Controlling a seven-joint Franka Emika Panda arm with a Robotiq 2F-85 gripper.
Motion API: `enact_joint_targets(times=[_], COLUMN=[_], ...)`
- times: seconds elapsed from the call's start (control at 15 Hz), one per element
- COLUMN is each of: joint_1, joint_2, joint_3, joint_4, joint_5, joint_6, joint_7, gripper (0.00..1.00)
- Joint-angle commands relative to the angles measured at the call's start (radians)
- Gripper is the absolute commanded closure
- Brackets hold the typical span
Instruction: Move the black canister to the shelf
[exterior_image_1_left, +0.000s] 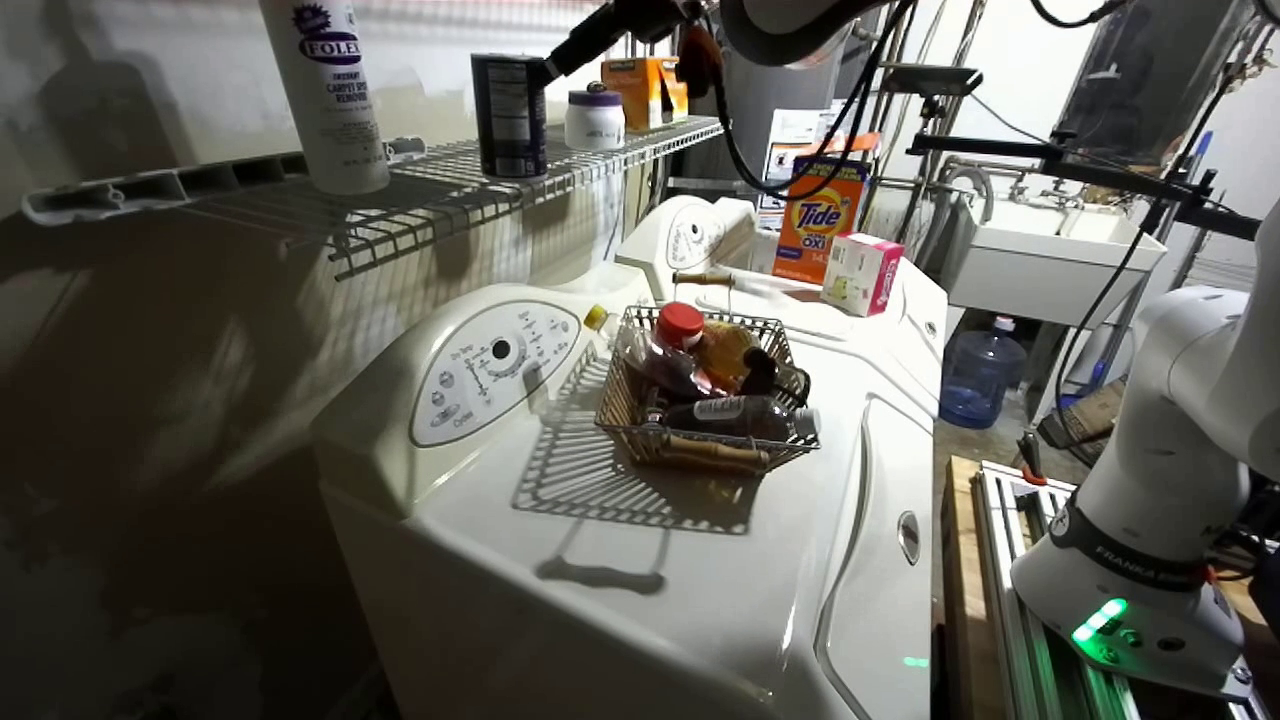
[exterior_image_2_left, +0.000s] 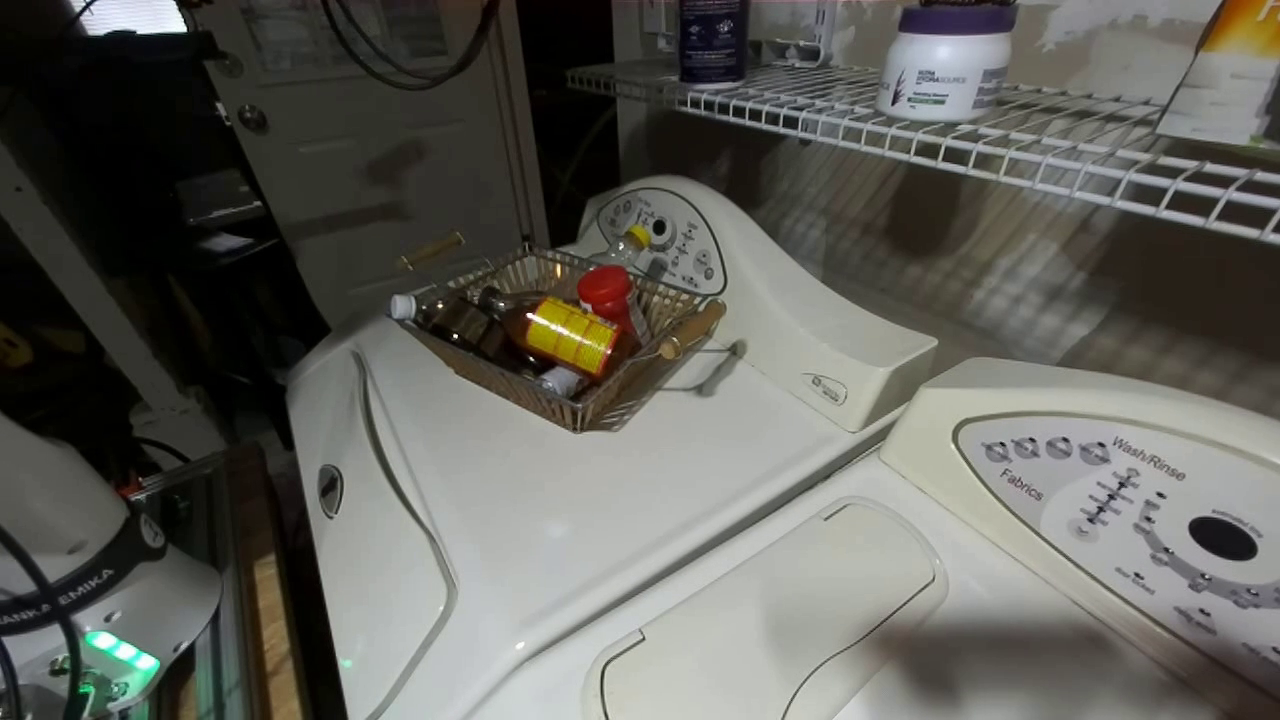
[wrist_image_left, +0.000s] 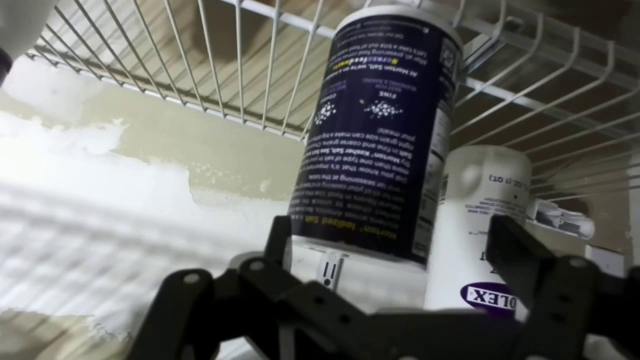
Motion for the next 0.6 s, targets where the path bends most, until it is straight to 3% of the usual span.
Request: enact_joint_targets(times=[0.0,0.27,0.53], joint_1=[-0.020,-0.019,-0.016], joint_2=[-0.125,-0.213,-0.265], joint_3=[0.042,0.085,0.122], joint_4=[-0.058,-0.078,-0.088], joint_5=[-0.090,-0.135,-0.160], joint_6=[-0.148,-0.363,-0.507], joint_7=[0.085,0.137,0.195], gripper=[0.00,0.00,0.00])
